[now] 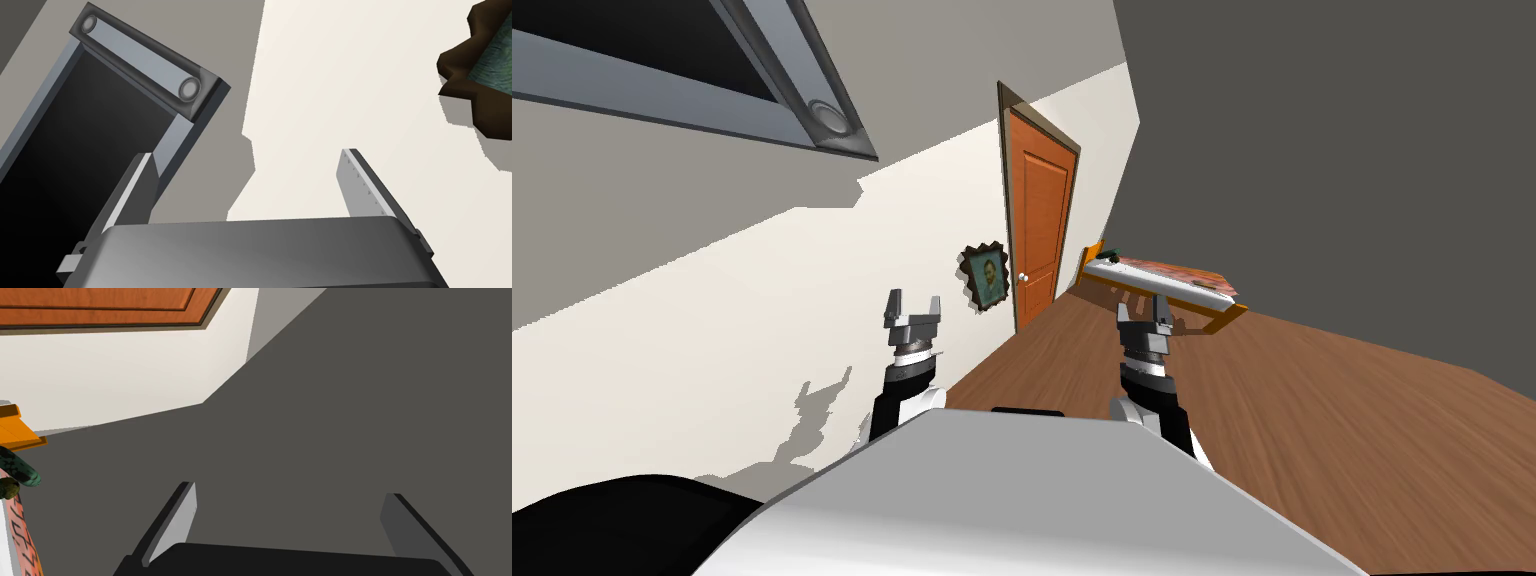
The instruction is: Pull the door open
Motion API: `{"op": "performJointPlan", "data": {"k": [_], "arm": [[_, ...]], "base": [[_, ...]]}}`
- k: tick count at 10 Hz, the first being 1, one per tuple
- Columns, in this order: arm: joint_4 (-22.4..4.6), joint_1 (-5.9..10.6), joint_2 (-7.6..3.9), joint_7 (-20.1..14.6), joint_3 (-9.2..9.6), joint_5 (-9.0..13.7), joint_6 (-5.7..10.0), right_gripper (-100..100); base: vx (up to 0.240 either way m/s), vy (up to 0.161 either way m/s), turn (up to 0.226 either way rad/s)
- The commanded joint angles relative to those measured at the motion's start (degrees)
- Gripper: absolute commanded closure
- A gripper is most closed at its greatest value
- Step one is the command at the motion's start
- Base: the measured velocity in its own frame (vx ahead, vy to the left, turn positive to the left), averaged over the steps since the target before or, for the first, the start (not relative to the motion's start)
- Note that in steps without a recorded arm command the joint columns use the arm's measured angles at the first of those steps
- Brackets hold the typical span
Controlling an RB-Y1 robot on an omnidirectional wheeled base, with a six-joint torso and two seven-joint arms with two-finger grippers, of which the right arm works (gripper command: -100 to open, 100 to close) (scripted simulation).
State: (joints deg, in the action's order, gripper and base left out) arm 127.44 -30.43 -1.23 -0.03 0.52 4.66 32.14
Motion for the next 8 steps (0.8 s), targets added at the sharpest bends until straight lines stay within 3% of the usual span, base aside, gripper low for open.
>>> {"op": "performJointPlan", "data": {"k": [1,8], "arm": [[-1.98,0.75,-0.57,1.65,0.32,-0.95,0.38,-100],[-9.43,3.55,-2.13,7.84,1.50,-4.54,1.81,-100]], "base": [[0.081,-0.069,0.017],[0.113,-0.040,0.011]]}}
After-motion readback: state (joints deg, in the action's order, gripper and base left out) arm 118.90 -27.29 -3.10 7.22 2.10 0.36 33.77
